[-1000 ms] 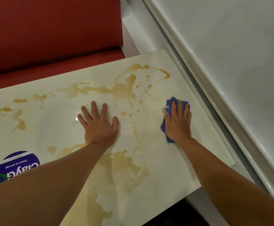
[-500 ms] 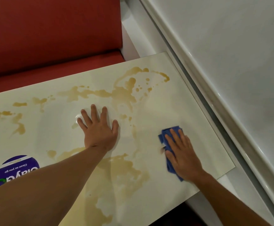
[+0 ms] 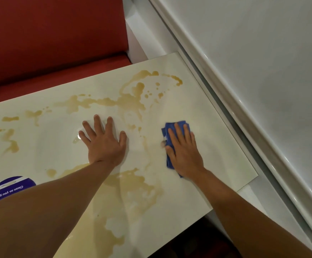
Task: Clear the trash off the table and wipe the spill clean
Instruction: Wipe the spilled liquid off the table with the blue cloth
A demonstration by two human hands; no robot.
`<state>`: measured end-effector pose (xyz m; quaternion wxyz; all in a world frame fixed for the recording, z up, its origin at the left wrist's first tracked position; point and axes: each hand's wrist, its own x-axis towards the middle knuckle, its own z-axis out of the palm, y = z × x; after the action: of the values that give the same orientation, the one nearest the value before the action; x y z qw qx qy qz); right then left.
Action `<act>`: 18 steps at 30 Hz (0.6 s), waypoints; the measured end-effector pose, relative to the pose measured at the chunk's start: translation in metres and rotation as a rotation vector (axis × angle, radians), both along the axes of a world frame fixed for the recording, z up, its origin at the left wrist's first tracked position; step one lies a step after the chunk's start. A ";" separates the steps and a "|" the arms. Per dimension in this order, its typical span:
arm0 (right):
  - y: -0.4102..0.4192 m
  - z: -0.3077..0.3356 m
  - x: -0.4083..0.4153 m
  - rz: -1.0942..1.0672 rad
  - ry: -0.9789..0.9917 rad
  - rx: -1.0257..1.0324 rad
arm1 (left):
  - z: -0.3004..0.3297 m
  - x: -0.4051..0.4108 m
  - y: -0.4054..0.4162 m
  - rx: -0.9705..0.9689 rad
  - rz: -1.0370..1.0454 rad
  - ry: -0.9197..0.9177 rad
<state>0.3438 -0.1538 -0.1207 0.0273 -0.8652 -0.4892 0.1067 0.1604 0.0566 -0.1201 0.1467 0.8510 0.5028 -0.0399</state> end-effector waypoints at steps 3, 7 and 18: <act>-0.023 -0.002 -0.005 0.071 0.035 0.033 | 0.000 0.000 0.000 -0.005 -0.002 0.007; -0.018 -0.002 -0.003 0.051 0.041 0.029 | 0.001 0.001 0.000 0.001 0.000 0.003; -0.015 -0.001 -0.006 0.019 0.011 0.023 | 0.001 0.000 0.000 -0.003 0.000 0.022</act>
<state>0.3374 -0.1689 -0.1213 0.0389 -0.8595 -0.4985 0.1059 0.1604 0.0563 -0.1194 0.1426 0.8502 0.5043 -0.0500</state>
